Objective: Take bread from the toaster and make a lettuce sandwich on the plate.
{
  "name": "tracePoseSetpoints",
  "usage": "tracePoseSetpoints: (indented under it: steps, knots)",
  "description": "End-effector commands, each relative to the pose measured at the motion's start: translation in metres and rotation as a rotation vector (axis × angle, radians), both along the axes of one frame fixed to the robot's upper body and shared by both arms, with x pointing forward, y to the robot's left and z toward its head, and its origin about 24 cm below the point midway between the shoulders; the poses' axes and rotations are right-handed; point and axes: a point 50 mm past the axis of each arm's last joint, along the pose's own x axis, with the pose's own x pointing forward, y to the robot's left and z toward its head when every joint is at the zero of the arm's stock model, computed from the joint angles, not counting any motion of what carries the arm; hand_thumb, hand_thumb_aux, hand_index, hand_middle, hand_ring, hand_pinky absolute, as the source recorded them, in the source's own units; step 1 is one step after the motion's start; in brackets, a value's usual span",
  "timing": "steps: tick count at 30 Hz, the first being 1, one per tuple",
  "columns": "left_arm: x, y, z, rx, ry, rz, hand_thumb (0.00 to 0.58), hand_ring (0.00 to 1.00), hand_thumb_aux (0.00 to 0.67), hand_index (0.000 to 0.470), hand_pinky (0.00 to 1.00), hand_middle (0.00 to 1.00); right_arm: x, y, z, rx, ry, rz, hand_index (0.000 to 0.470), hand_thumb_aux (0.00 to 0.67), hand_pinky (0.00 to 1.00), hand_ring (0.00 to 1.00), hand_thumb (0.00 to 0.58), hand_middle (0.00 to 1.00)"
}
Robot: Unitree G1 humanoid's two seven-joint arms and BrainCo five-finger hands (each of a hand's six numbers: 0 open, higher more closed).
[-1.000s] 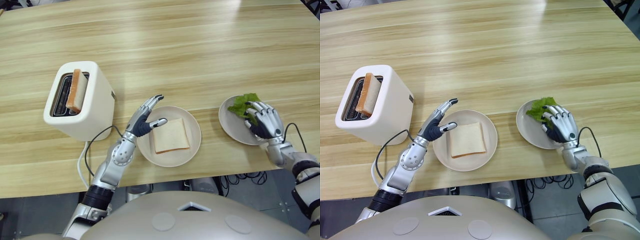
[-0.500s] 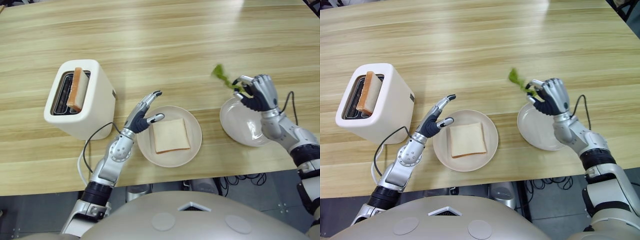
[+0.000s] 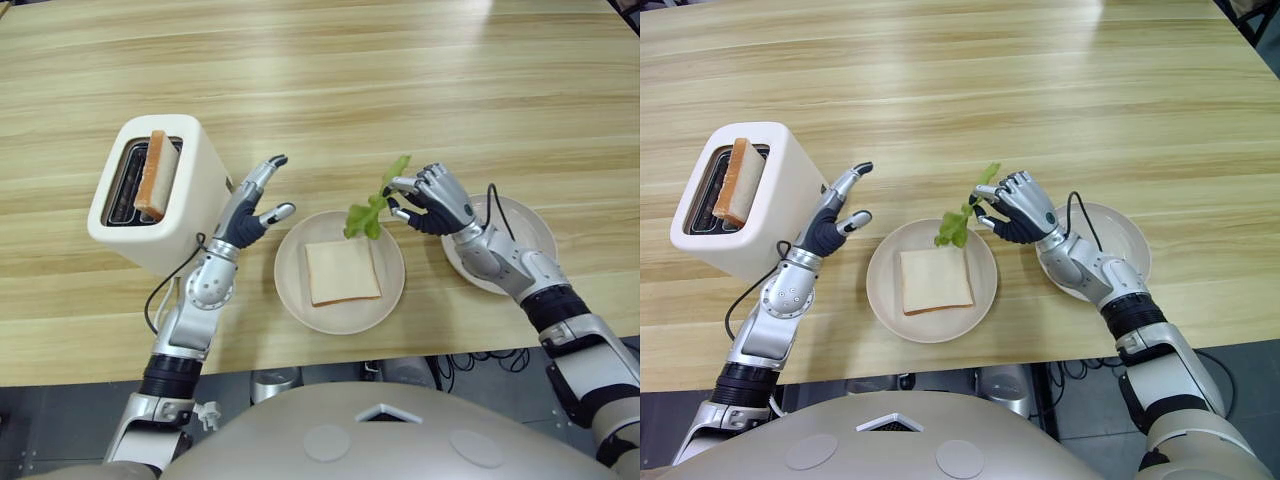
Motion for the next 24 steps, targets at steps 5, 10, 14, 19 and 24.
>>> tracePoseSetpoints:
  steps: [5, 10, 14, 19, 24]
  knots:
    - [-0.001, 0.001, 0.004, -0.025, -0.017, 0.012, 0.000, 0.00, 0.000, 0.000, 0.00, 0.00, 0.005, 0.036, -0.006, -0.023, 0.006, 0.085, 0.460, 0.670, 1.00, 1.00, 0.580, 1.00]
    - [-0.002, -0.002, 0.003, -0.030, -0.010, -0.002, 0.000, 0.00, 0.000, 0.000, 0.00, 0.00, 0.012, 0.054, -0.008, 0.002, 0.013, 0.102, 0.460, 0.670, 1.00, 1.00, 0.580, 1.00]
    - [-0.002, -0.001, 0.001, -0.033, -0.002, 0.002, 0.000, 0.00, 0.000, 0.000, 0.00, 0.00, 0.013, 0.072, -0.008, 0.002, 0.005, 0.147, 0.460, 0.670, 1.00, 1.00, 0.580, 1.00]
    - [-0.003, -0.004, -0.003, -0.032, 0.011, -0.006, 0.000, 0.00, 0.000, 0.000, 0.00, 0.00, 0.013, 0.081, -0.009, 0.008, 0.003, 0.169, 0.460, 0.670, 1.00, 1.00, 0.580, 1.00]
    - [-0.005, -0.010, -0.005, -0.034, 0.019, -0.026, 0.000, 0.00, 0.000, 0.000, 0.00, 0.00, 0.005, 0.079, -0.026, -0.068, 0.070, 0.207, 0.460, 0.670, 1.00, 1.00, 0.580, 1.00]
